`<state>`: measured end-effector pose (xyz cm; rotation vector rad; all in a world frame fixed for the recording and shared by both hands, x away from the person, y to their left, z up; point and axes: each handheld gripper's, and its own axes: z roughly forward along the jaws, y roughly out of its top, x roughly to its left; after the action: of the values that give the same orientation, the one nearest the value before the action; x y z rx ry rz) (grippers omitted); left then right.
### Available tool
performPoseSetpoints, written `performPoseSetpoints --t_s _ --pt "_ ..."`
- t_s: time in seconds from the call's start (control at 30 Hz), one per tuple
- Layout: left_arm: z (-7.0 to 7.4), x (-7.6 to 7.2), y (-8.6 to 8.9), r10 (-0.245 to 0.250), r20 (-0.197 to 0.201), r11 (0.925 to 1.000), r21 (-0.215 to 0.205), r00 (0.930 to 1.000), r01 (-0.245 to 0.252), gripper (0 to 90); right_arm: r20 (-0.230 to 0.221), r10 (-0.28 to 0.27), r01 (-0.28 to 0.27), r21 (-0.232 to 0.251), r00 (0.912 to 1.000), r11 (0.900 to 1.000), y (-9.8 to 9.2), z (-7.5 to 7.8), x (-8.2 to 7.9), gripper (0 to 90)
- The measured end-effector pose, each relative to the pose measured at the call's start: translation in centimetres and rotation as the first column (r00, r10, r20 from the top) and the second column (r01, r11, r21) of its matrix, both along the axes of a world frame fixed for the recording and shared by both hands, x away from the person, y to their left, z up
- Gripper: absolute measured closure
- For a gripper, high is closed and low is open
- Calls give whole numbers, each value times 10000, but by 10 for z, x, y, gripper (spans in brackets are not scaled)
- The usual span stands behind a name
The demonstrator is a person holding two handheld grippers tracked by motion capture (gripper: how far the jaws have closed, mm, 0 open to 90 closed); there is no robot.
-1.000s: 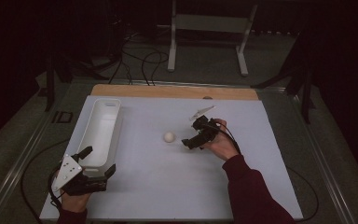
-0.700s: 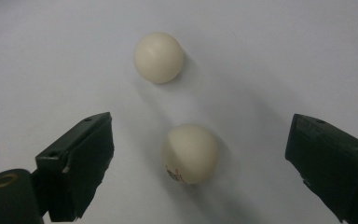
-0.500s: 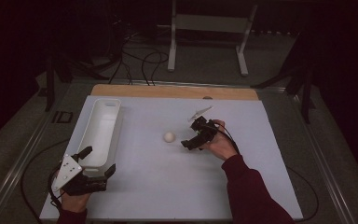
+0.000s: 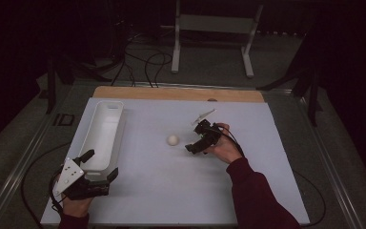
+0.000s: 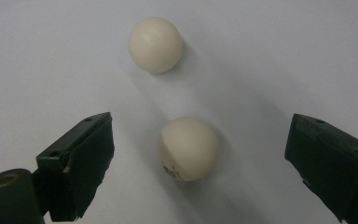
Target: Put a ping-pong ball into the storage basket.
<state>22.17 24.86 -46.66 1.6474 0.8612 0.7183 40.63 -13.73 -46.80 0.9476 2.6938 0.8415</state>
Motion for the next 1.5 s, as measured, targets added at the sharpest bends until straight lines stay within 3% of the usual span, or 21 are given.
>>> performPoseSetpoints --t_s 0.57,1.17,1.5 --pt "0 0 0 -4 4 10000 -4 10000 4 0 -176 31 -36 -286 9998 9996 5 -7 0 94" --pt "0 0 0 -6 12 10000 -22 10000 6 0 -412 -77 47 -724 9991 9974 8 -16 2 173" --pt "0 0 0 -7 4 10000 -2 10000 7 0 -539 -56 15 -750 9985 9972 9 -18 3 266"
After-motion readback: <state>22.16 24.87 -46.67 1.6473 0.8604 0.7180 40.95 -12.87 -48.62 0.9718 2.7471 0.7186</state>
